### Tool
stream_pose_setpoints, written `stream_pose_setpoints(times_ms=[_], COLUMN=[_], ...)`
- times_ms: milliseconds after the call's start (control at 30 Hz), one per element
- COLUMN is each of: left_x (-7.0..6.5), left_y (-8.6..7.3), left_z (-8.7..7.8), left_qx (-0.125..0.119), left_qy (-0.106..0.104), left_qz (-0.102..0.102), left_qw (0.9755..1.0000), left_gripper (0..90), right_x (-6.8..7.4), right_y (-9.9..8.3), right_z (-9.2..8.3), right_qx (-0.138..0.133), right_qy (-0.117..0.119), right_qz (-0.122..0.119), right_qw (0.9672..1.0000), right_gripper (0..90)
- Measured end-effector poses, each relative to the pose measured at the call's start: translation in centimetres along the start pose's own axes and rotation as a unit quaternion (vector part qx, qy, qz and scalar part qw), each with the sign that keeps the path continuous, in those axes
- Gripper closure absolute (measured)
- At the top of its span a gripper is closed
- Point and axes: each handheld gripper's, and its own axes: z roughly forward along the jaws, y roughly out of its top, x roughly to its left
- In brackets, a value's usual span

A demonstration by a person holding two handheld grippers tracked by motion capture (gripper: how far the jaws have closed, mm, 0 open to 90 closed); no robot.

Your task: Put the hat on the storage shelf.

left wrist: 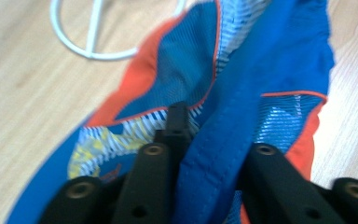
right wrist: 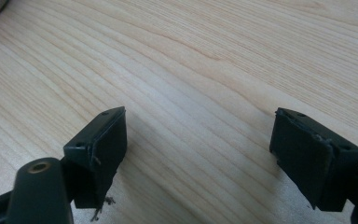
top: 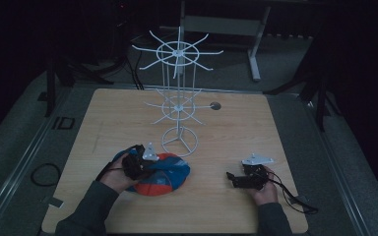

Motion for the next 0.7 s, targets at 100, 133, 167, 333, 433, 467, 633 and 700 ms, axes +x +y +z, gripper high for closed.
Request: stream_pose_setpoints(times_ms=[100, 133, 167, 333, 433, 467, 633, 700], left_x=[0.8, 1.1, 1.4, 2.8, 3.3, 3.5, 4.2, 4.5], left_y=[-0.3, -0.4, -0.5, -1.2, -1.6, -1.6, -1.9, -2.0], left_z=[-1.0, -1.4, -1.7, -3.0, -3.7, -3.9, -4.8, -5.2], left_qx=[-0.017, -0.020, -0.024, -0.039, -0.047, -0.049, -0.063, -0.069], left_qy=[0.009, 0.009, 0.010, 0.021, 0.025, 0.028, 0.038, 0.040], left_qz=[-0.015, -0.019, -0.025, -0.050, -0.063, -0.066, -0.082, -0.091], left_qw=[0.9997, 0.9996, 0.9993, 0.9977, 0.9965, 0.9962, 0.9939, 0.9927], left_gripper=[87.0, 87.2, 87.4, 87.9, 88.0, 88.1, 88.3, 88.3], right_x=[0.0, 0.0, 0.0, 0.0, 0.0, 0.0, 0.0, 0.0], right_y=[0.0, 0.0, 0.0, 0.0, 0.0, 0.0, 0.0, 0.0], right_z=[0.0, 0.0, 0.0, 0.0, 0.0, 0.0, 0.0, 0.0], right_qx=[0.000, 0.000, 0.000, 0.000, 0.000, 0.000, 0.000, 0.000], right_qy=[0.000, 0.000, 0.000, 0.000, 0.000, 0.000, 0.000, 0.000], right_qz=[0.000, 0.000, 0.000, 0.000, 0.000, 0.001, 0.001, 0.001], right_qw=[1.0000, 1.0000, 1.0000, 1.0000, 1.0000, 1.0000, 1.0000, 1.0000], right_gripper=[18.6, 18.6, 18.6, 18.6, 18.6, 18.6, 18.6, 18.6])
